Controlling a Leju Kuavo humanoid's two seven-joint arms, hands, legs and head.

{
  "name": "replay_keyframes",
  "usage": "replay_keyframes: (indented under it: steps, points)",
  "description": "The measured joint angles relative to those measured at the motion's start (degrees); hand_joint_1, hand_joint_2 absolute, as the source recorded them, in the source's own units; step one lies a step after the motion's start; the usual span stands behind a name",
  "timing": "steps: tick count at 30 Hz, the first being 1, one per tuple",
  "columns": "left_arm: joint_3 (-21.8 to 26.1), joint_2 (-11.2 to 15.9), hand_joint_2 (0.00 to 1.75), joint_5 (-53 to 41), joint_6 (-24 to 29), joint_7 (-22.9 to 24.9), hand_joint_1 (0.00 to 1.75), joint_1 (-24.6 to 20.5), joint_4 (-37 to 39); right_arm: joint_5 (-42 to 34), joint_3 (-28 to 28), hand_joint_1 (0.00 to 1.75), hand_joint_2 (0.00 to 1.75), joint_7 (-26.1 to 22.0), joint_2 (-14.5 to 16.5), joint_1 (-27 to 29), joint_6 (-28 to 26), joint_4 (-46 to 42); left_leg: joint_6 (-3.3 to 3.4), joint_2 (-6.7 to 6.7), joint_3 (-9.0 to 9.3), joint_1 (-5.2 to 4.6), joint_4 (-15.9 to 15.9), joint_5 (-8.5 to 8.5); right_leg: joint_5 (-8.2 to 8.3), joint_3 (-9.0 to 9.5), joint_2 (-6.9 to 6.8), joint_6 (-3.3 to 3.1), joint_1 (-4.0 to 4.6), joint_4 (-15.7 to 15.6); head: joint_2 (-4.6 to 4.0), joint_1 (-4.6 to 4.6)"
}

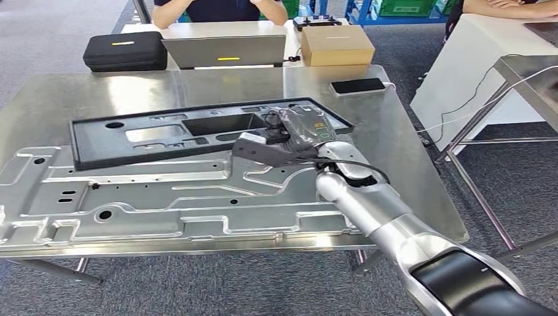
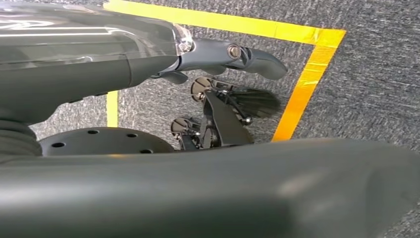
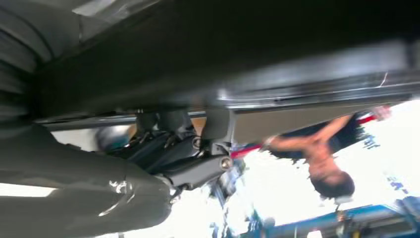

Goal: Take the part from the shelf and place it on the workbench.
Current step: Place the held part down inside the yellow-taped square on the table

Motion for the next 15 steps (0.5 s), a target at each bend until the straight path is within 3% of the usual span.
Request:
replay_keyframes:
  steps: [3,9,15]
  points:
    - [0.09,-0.26,0.00,0.05,0.21,-0.07,0.00,0.04,0.00,12.18,-1.18,1.75,1.75,4.42,-0.03,2.26,0.67,-3.67,0.00,0.00,0.00,0.00,0.00,0.00,0.00,-0.01,0.00,0.00,0.00,0.00,0.00,0.00]
    - [0.52,-0.61,0.00,0.87,0.60,-0.53,0.00,0.08,0.00,28.47,-2.67,1.75,1.75,8.55,-0.03,4.95,5.11,-8.76,0.00,0.00,0.01,0.02,-0.01,0.00,0.00,-0.01,0.01,0.00,0.03,0.00,0.00,0.00]
    - [1.08,-0.92,0.00,0.89,0.56,-2.05,0.00,0.19,0.00,31.49,-2.50,1.75,1.75,8.05,0.19,7.78,8.26,-9.58,0.00,0.00,0.00,0.04,-0.01,0.00,0.00,0.01,0.01,0.00,0.06,0.00,0.00,0.00]
